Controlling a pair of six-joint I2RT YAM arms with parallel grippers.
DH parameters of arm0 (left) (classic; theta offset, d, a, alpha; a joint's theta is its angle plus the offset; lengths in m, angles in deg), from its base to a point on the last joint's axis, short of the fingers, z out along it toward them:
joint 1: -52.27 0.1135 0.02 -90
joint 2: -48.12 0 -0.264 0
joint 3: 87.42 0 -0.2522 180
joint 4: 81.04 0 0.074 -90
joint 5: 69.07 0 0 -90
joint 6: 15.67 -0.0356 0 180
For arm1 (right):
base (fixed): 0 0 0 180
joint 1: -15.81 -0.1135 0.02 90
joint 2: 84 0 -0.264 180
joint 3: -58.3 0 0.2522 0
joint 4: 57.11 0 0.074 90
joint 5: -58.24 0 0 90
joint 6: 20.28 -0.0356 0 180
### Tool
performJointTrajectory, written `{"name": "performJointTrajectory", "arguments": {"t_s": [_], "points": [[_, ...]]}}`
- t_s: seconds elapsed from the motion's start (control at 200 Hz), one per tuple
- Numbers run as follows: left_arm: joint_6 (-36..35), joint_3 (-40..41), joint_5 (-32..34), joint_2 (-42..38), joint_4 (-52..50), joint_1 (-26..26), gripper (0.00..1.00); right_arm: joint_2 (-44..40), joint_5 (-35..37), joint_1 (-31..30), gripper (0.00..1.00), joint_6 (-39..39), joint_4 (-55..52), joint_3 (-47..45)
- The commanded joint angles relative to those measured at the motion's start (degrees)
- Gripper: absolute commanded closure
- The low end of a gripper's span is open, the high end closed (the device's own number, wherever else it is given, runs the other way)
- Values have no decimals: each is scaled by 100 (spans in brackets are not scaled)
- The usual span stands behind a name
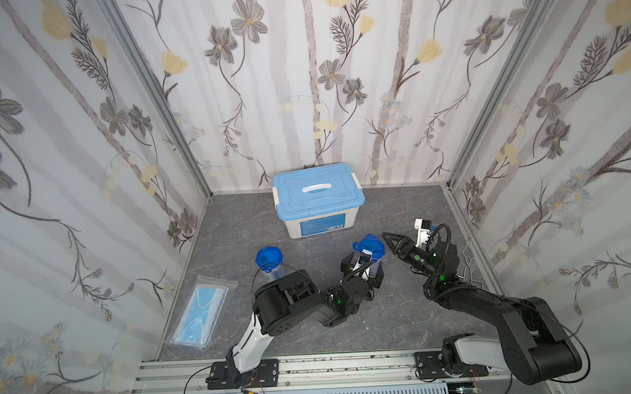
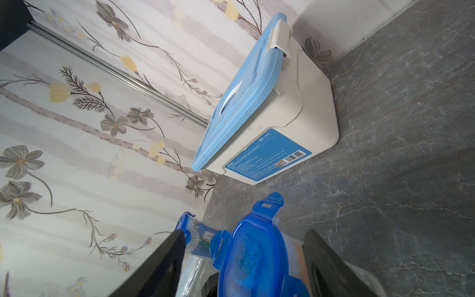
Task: Take out toiletry kits
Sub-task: Pick up the container from the center of the board.
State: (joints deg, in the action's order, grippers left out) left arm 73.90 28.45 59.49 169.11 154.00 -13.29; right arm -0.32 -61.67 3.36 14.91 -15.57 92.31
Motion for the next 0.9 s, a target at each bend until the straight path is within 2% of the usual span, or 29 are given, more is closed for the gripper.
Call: {"name": "performJointTrajectory", "arguments": {"t_s": [0.0,0.235,0.38,0.585,0.814,0.894], "points": [[-168,-162,308,153,380,3,0,180,-38,-34,30,-196,360,130],[-350,-561,405,560,488,7,0,413,63,-144,32,-610,761,-98],[-402,-572,275,819,1050,111,1,511,-23,-59,30,-535,845,-232],[-274,-580,-7,959,1206,293,15,934,-338,-11,29,-724,1375,-204],[-348,-647,-196,979,1206,375,15,1312,-496,21,29,-947,1929,-369],[-362,-663,-255,997,1206,373,24,1438,-524,56,29,-988,2089,-358]]}}
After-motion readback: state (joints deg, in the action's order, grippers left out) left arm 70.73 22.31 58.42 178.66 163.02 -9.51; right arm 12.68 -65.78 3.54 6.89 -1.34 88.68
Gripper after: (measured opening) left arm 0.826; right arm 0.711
